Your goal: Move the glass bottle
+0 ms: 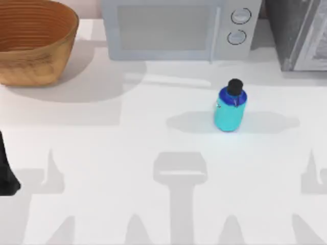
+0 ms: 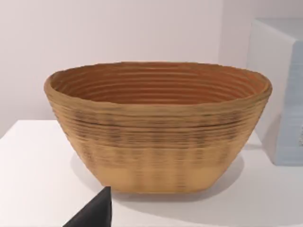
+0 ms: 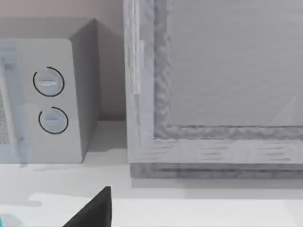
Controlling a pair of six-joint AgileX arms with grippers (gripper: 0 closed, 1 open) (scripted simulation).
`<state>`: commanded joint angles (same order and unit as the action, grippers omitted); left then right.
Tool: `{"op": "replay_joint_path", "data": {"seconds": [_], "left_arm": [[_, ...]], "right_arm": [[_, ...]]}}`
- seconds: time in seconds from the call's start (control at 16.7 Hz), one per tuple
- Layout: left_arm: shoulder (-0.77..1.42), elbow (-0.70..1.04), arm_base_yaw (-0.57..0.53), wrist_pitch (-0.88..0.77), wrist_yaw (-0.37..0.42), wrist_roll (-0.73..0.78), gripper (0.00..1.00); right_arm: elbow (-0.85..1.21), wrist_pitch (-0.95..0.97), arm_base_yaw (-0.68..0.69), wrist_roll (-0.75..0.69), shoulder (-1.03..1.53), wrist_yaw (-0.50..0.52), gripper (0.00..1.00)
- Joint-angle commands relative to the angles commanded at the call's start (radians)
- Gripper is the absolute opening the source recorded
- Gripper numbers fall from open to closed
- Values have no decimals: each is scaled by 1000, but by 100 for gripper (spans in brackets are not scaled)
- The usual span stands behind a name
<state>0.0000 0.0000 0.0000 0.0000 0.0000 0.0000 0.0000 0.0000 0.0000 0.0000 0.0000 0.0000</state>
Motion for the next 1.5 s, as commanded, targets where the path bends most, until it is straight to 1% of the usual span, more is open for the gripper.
{"op": "replay_joint_path", "data": {"seconds": [0.24, 0.36, 0.54, 0.78, 1.5], "left_arm": [[0, 0, 0, 0, 0, 0, 100], [0, 0, 0, 0, 0, 0, 100], [0, 0, 0, 0, 0, 0, 100], [0, 0, 0, 0, 0, 0, 100], [0, 0, 0, 0, 0, 0, 100]], "right_arm": [[6, 24, 2, 0, 29, -9, 100], [19, 79, 7, -2, 97, -31, 100], [48, 213, 18, -5, 269, -82, 100], [99, 455, 35, -13, 585, -174, 100], [278, 1289, 85, -48, 1665, -481, 100]]}}
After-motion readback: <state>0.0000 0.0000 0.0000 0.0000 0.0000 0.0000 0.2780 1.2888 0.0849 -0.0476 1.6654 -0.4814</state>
